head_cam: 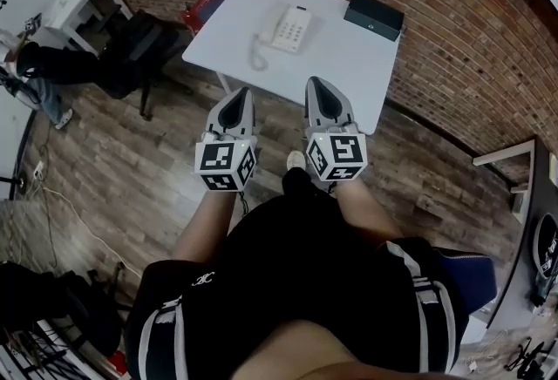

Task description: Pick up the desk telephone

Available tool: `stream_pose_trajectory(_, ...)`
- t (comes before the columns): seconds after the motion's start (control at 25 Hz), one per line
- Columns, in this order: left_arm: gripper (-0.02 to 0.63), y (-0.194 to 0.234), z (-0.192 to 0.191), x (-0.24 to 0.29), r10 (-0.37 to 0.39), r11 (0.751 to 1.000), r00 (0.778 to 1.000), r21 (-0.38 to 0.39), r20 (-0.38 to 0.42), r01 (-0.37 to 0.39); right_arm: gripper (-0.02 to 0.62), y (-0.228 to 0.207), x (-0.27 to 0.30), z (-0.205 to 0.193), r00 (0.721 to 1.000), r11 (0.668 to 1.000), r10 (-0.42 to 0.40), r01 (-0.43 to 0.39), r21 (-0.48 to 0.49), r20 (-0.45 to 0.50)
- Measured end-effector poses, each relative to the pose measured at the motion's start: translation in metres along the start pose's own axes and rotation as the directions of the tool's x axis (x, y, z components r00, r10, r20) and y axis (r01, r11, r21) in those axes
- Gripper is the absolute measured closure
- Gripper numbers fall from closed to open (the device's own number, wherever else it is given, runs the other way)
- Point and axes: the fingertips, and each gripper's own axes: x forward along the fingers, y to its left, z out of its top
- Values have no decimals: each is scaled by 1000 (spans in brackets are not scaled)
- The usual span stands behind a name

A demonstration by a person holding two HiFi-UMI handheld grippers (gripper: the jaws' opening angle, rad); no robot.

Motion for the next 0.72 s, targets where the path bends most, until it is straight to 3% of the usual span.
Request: stream_pose_trajectory(0.72,605,61,2,198,73,997,991,-18,-108,-75,597,-117,181,-33,993,996,63,-56,75,-99)
